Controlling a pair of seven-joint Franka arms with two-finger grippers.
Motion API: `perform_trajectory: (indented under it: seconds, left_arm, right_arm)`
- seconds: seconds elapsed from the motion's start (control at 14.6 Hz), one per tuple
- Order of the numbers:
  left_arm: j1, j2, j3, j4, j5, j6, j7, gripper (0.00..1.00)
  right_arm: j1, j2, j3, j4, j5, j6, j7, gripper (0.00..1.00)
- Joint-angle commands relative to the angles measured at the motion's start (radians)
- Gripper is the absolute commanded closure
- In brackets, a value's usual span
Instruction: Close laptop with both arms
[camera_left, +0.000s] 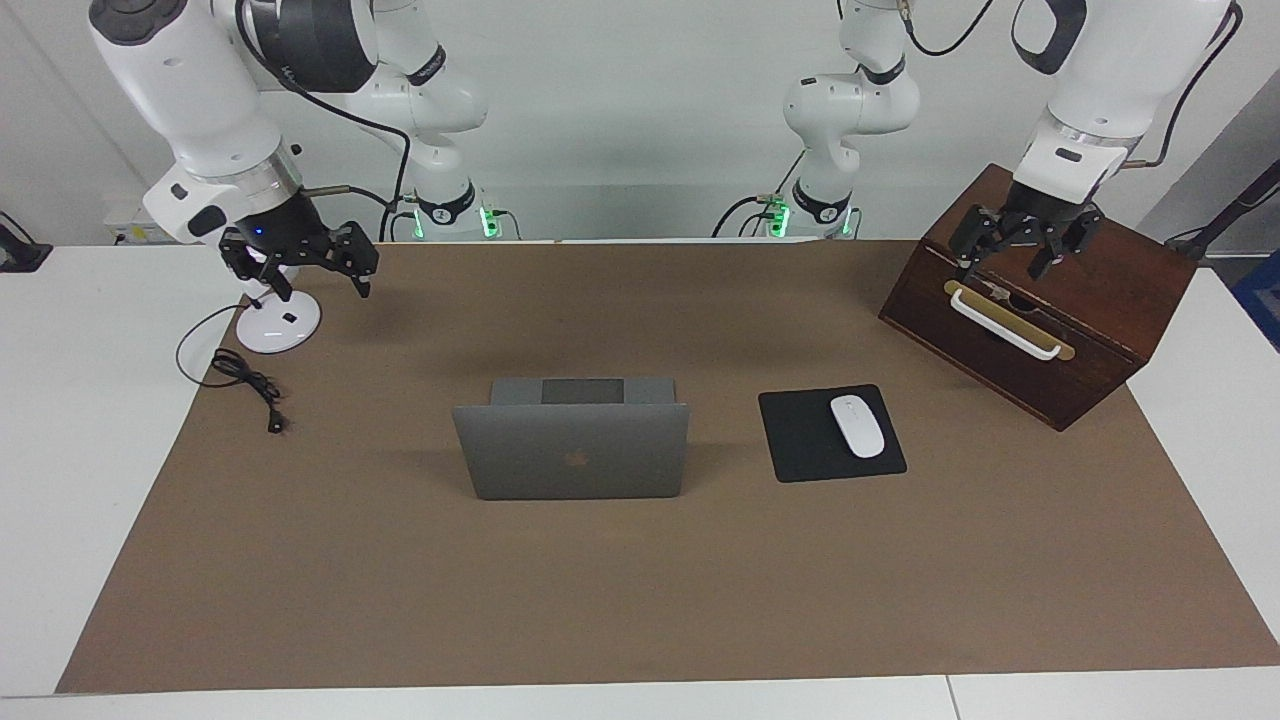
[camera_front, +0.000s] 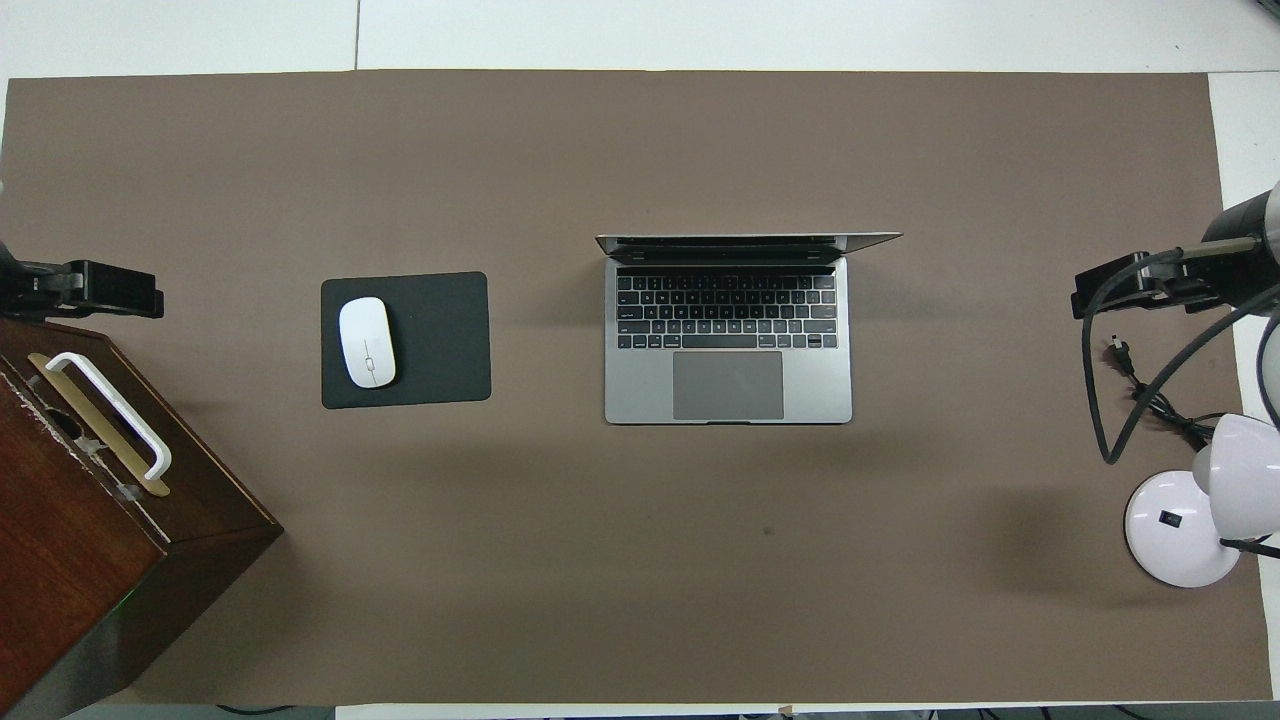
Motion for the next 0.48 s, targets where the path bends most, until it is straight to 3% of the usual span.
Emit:
perform_trajectory:
  seconds: [0.0,0.34,0.41]
  left_arm:
    - [-0.013,-0.017,0.01,-0.021,-0.013,0.014,0.013,0.0]
    - [-0.019,-0.018,0.009,-0.028,-0.013,0.039,-0.001,0.0]
    - [-0.019,-0.018,0.009,-0.036,-0.014,0.058,-0.002,0.14]
  right_arm:
    - [-0.011,0.0,0.011,-0.003,0.0,-0.011,0.015,0.0]
    - [-0.013,0.001,0.01,-0.003,0.0,-0.005,0.015,0.0]
    - [-0.013,0.001,0.011,-0.003,0.0,-0.014,0.013,0.0]
